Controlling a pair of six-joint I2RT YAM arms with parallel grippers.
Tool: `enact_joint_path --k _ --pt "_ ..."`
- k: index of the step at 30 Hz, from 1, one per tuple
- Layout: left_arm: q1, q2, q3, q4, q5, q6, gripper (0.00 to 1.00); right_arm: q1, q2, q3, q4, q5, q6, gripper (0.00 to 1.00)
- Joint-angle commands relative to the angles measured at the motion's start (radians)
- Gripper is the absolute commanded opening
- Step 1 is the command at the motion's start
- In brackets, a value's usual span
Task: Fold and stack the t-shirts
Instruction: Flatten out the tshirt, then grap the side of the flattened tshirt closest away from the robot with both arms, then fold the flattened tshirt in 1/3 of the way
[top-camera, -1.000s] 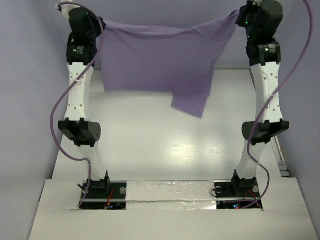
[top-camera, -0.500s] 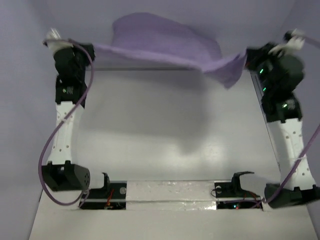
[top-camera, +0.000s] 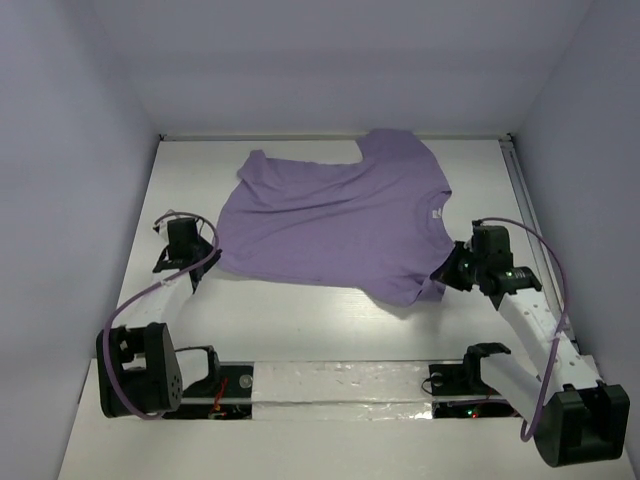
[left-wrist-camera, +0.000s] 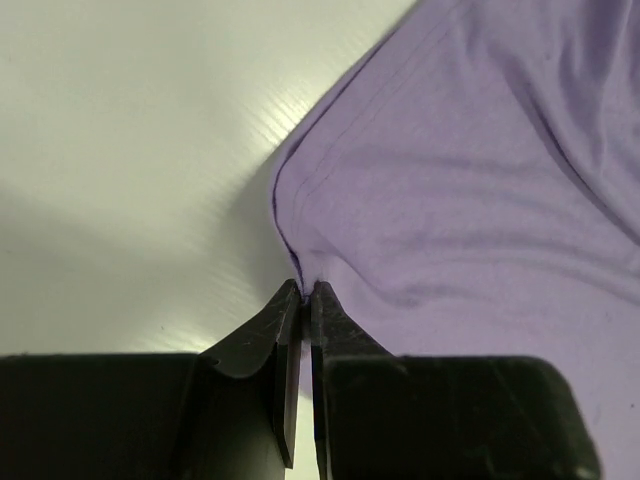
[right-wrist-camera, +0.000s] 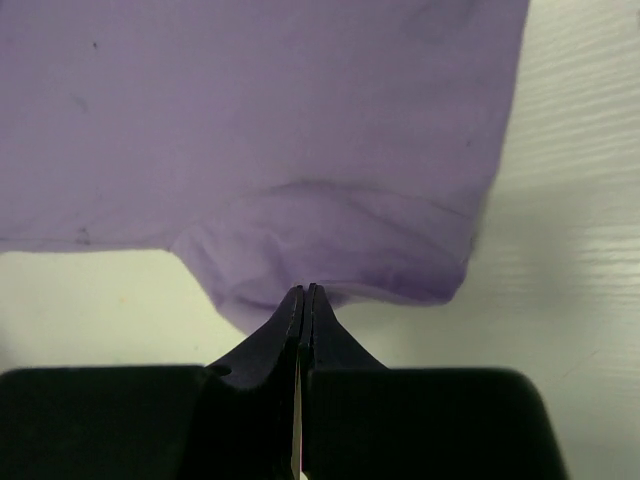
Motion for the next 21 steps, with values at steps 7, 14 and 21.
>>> enact_joint_path --k 7,14,21 --pt "0.009 -0.171 -0.023 -0.073 0.053 -0.042 0.0 -0.004 -0.1 0.098 -0.232 -0.087 0.077 0.0" --pt "0.009 -0.095 0.118 -0.039 0.099 -0.041 0.0 -0.004 -0.004 0.3 -0.182 0.181 -0.015 0.0" --pt "-0.001 0.142 0.316 0.004 0.082 -0.021 0.0 -0.004 0.281 0.453 0.036 0.319 -0.098 0.0"
